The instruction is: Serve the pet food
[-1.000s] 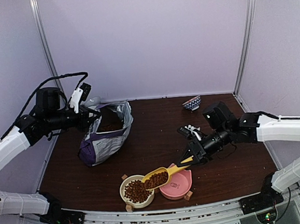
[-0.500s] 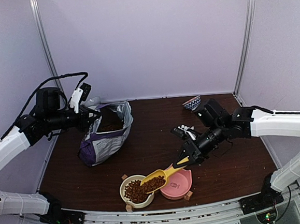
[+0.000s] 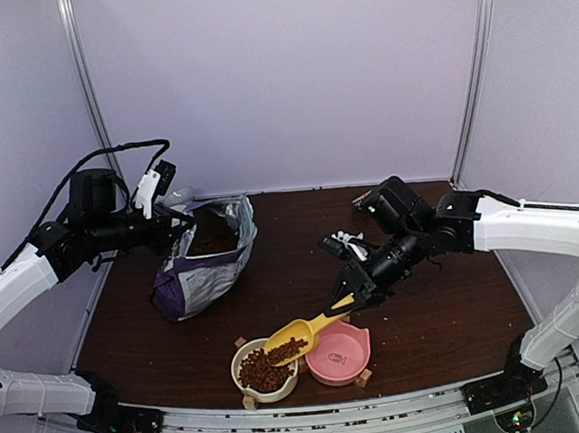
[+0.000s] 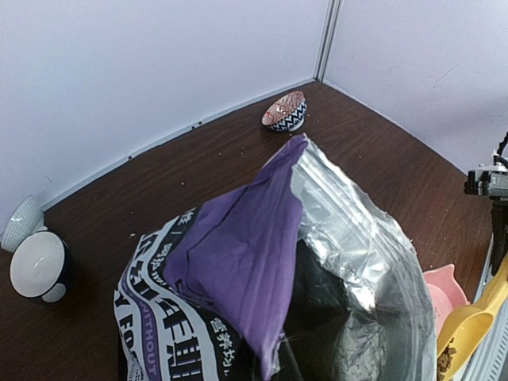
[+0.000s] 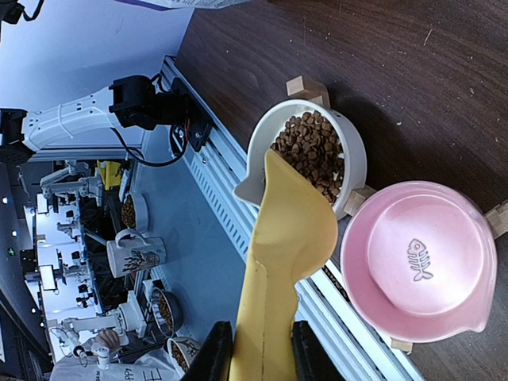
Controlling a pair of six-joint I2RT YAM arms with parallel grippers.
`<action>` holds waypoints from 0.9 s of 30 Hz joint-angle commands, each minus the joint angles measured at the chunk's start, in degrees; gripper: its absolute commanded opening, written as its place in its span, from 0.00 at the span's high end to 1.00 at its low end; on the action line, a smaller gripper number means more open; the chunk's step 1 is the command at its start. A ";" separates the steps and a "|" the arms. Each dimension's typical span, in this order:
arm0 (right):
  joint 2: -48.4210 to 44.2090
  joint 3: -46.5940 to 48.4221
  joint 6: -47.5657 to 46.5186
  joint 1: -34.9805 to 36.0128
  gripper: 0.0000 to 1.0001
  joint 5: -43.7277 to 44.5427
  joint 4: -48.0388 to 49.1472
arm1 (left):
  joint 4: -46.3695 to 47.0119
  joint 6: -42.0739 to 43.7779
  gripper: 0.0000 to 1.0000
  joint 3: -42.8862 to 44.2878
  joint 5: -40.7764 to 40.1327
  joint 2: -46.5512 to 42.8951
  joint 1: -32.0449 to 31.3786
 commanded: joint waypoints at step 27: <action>0.30 17.87 -15.27 7.91 0.86 19.57 -14.71 | 3.03 0.97 1.00 -0.47 3.90 -0.62 0.20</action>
